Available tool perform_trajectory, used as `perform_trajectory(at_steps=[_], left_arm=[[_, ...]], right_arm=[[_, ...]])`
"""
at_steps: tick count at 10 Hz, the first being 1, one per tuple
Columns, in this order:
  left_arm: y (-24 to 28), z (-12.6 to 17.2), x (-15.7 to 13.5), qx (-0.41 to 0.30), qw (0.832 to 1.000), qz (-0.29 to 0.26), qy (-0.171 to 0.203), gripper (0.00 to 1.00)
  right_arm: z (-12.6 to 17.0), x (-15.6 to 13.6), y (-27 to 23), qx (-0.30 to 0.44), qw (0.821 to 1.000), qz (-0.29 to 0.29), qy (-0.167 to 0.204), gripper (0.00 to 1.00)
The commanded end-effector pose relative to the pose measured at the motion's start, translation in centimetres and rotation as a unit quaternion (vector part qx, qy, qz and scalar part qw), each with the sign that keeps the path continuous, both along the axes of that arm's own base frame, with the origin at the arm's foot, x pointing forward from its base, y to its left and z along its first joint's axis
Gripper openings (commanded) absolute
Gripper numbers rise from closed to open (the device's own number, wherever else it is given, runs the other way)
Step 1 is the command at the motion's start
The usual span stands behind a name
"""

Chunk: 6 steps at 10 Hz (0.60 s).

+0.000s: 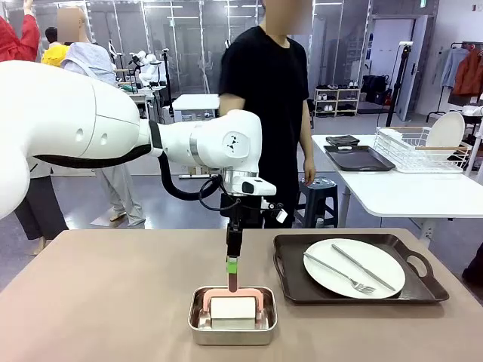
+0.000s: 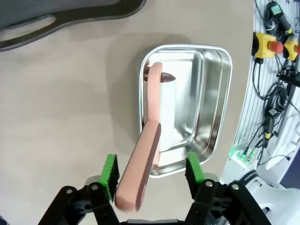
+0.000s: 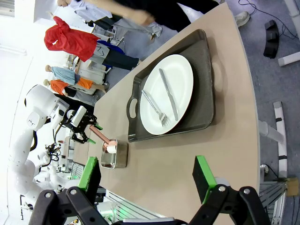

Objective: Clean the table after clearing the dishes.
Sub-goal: Place the Lint Roller back on top of the Airtight Container.

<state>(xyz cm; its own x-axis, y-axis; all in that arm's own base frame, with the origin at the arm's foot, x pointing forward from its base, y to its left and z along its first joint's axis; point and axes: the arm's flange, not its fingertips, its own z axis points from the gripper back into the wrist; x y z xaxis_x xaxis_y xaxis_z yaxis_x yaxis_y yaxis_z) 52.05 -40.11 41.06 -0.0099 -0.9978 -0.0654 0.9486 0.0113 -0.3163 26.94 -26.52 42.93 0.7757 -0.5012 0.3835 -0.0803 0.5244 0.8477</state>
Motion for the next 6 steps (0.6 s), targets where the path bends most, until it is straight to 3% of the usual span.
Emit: perform_trajectory(at_steps=[1,5,6], left_arm=[[1.8,1.7,-0.8,-0.032,0.999,0.009,-0.023,1.0],[3.0,3.1,-1.0,-0.051,0.997,0.019,-0.048,1.0],[1.6,3.6,0.6,-0.025,0.999,0.02,-0.03,1.0]], right_arm=[[0.2,-0.3,0.0,0.002,1.0,0.001,-0.006,1.0],[0.2,-0.3,0.0,0.002,1.0,0.001,-0.006,1.0],[0.2,-0.3,0.0,0.002,1.0,0.001,-0.006,1.0]])
